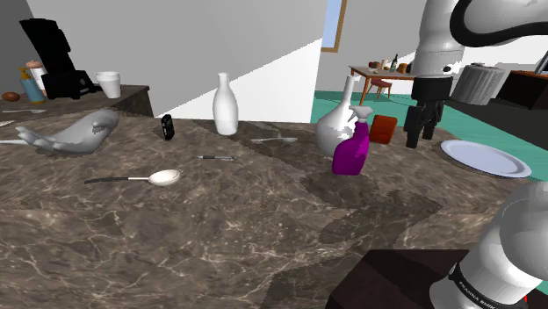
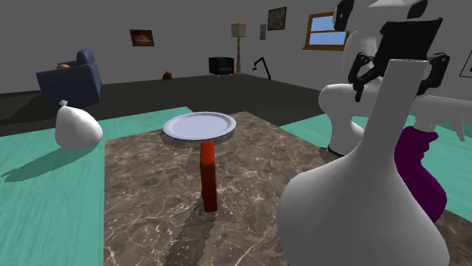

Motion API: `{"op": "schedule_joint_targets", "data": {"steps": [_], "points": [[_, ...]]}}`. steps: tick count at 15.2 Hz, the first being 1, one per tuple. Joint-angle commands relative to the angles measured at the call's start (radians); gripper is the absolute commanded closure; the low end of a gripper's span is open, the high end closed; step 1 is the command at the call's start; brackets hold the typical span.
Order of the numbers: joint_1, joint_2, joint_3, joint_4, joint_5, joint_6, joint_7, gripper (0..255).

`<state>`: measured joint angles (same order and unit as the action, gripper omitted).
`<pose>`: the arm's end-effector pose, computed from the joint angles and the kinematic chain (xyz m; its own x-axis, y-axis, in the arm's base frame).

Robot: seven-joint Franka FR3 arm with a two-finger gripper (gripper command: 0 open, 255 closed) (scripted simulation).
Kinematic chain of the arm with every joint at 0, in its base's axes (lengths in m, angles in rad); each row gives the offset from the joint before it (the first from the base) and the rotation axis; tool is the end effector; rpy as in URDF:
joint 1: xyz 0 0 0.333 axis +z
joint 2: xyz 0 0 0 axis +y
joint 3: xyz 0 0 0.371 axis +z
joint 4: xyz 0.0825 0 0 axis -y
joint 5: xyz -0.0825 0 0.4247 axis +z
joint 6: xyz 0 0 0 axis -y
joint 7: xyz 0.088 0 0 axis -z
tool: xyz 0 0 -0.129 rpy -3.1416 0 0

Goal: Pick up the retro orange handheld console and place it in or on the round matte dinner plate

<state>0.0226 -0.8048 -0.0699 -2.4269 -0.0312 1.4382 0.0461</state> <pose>0.2809 -0.0234 0.5666 0.9806 -0.0664 -0.1847 -0.0695 -0.9975 -0.0107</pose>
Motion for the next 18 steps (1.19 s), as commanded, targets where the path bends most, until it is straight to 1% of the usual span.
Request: {"op": "schedule_joint_targets", "data": {"steps": [1,6,10,14,18], "points": [[0.000,0.000,0.000,0.000,0.000,0.000,0.000,0],[-0.024,0.108,-0.088,0.028,-0.074,0.114,-0.099,0],[-0.038,0.210,-0.156,0.073,-0.115,0.203,-0.175,0],[-0.045,0.324,-0.222,0.137,-0.135,0.285,-0.252,0],[-0.049,0.448,-0.284,0.219,-0.132,0.357,-0.333,0]]}}
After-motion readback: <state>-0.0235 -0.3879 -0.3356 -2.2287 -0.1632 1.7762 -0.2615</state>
